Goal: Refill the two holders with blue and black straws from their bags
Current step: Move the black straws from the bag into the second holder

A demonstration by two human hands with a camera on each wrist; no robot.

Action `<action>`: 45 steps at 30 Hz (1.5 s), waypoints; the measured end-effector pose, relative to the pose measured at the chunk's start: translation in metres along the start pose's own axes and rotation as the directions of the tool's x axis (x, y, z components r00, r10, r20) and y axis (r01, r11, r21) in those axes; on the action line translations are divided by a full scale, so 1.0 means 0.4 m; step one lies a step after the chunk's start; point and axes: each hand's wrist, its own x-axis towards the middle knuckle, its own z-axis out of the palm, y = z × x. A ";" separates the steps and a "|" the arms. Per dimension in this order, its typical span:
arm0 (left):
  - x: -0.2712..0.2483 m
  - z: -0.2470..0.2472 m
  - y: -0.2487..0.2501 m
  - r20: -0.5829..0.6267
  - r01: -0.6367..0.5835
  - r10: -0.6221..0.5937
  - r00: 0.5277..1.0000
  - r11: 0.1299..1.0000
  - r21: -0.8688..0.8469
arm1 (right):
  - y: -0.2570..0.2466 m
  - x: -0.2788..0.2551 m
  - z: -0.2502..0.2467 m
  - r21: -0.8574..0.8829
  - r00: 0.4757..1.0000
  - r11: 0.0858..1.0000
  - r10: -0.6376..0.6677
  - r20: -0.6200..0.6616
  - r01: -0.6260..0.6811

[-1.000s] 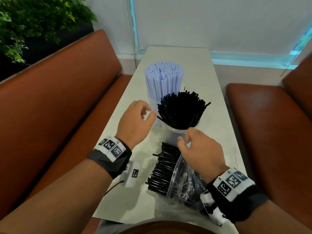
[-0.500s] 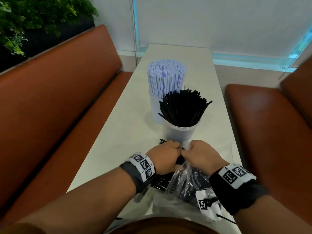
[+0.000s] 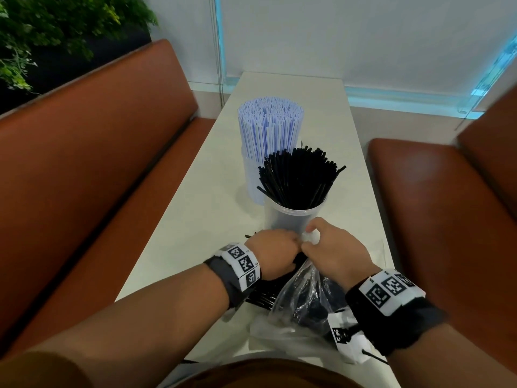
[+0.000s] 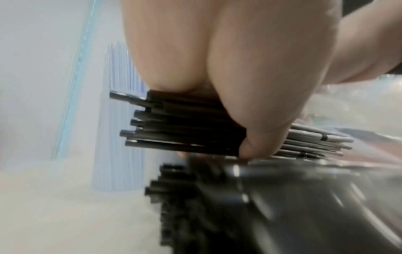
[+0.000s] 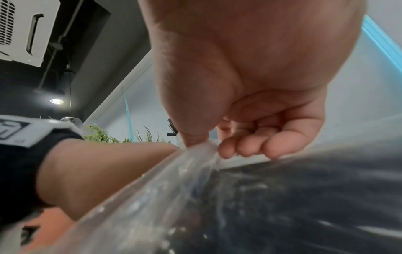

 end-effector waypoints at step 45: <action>-0.073 -0.362 -0.011 -0.521 -0.757 -0.654 0.548 -0.124 -0.641 | -0.156 -0.014 -0.095 0.968 0.967 -0.060 0.062 0.246 -0.242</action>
